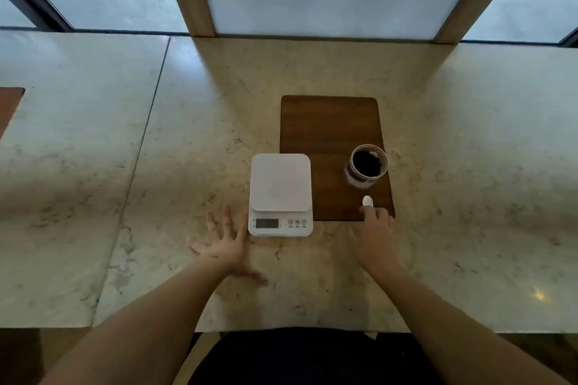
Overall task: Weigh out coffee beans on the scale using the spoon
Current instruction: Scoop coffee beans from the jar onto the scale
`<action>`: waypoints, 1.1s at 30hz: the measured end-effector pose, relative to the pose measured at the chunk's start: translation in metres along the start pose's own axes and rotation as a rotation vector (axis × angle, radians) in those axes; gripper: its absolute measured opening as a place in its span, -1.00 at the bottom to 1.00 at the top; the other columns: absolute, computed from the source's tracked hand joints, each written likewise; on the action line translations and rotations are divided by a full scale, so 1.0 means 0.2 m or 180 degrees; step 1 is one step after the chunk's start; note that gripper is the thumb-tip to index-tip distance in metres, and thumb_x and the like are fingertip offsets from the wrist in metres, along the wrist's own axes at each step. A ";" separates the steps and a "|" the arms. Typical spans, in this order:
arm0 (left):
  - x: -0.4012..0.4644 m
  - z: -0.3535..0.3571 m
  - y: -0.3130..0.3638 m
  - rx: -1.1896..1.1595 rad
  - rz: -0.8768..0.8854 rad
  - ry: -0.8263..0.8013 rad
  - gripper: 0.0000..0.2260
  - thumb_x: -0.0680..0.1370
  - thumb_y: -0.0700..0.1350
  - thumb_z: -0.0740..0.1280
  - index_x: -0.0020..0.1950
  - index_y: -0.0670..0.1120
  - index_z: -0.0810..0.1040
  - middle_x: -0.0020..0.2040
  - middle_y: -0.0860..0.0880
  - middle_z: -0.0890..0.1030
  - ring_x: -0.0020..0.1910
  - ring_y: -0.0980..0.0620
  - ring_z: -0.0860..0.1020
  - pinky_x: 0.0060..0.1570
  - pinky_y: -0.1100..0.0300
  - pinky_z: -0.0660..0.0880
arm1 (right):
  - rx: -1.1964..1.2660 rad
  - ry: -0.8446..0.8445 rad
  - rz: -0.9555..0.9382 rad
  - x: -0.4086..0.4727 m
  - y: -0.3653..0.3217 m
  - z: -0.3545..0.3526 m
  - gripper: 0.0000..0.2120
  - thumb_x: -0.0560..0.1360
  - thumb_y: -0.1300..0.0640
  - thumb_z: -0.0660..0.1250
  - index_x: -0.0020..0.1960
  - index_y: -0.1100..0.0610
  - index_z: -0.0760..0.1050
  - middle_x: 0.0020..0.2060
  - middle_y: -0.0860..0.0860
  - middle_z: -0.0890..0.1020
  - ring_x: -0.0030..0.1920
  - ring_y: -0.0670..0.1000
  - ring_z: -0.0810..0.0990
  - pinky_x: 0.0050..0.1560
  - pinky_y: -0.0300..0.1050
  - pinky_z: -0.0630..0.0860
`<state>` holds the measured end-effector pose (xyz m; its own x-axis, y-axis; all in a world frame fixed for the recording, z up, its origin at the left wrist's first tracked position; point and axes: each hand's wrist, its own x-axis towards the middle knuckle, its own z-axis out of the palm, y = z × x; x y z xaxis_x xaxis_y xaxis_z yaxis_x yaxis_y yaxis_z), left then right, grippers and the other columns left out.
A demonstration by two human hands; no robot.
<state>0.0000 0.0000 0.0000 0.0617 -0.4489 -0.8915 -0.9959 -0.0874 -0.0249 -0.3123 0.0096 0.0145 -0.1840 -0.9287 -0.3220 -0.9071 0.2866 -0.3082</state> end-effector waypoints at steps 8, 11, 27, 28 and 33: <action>0.02 -0.03 -0.02 -0.0141 0.0006 0.0005 0.48 -0.26 0.74 0.22 0.20 0.28 -0.81 0.18 -0.01 -0.89 0.18 -0.31 -0.82 0.25 -0.76 -0.25 | 0.0558 -0.0146 0.1219 0.03 0.13 0.05 -0.61 0.56 -0.06 0.32 0.18 0.24 0.42 0.05 0.18 0.56 -0.02 0.17 0.60 -0.10 0.02 0.56; 0.02 -0.02 0.00 -0.0130 0.0059 0.0027 0.47 -0.20 0.74 0.25 0.18 0.28 -0.82 0.19 -0.02 -0.89 0.20 -0.32 -0.81 0.24 -0.76 -0.24 | 0.0423 -0.0157 0.1207 0.04 0.16 0.08 -0.72 0.60 -0.06 0.26 0.04 0.17 0.41 -0.04 0.14 0.57 -0.12 0.12 0.59 -0.20 -0.02 0.52; 0.02 0.00 0.00 -0.0134 -0.0041 0.0031 0.45 -0.28 0.75 0.17 0.15 0.29 -0.82 0.19 -0.02 -0.89 0.18 -0.30 -0.81 0.30 -0.76 -0.10 | 0.1286 0.0729 -0.0373 -0.07 0.09 -0.27 -0.77 0.66 0.11 0.17 -0.14 0.02 0.48 -0.49 -0.05 0.45 -0.53 -0.08 0.37 -0.54 -0.22 0.27; 0.02 -0.01 0.01 -0.0100 -0.0048 0.0016 0.44 -0.25 0.74 0.20 0.16 0.27 -0.81 0.19 -0.03 -0.89 0.20 -0.31 -0.80 0.30 -0.76 -0.09 | 0.1251 0.0886 -0.0419 -0.04 0.08 -0.33 -0.76 0.66 0.12 0.18 -0.16 0.01 0.48 -0.50 -0.06 0.44 -0.54 -0.08 0.35 -0.54 -0.22 0.26; 0.00 -0.02 0.04 -0.0018 -0.0164 -0.0031 0.45 -0.04 0.69 0.37 0.25 0.20 -0.74 0.18 -0.08 -0.87 0.23 -0.37 -0.76 0.32 -0.75 -0.10 | 0.0632 0.1005 -0.0303 0.17 0.08 -0.53 -0.71 0.66 0.13 0.16 -0.18 0.21 0.49 -0.43 0.07 0.50 -0.44 0.10 0.46 -0.45 -0.04 0.28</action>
<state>-0.0081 -0.0038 0.0006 0.1124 -0.4350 -0.8934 -0.9910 -0.1153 -0.0685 -0.3733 -0.0431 0.0931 -0.2379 -0.9713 -0.0015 -0.8405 0.2067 -0.5008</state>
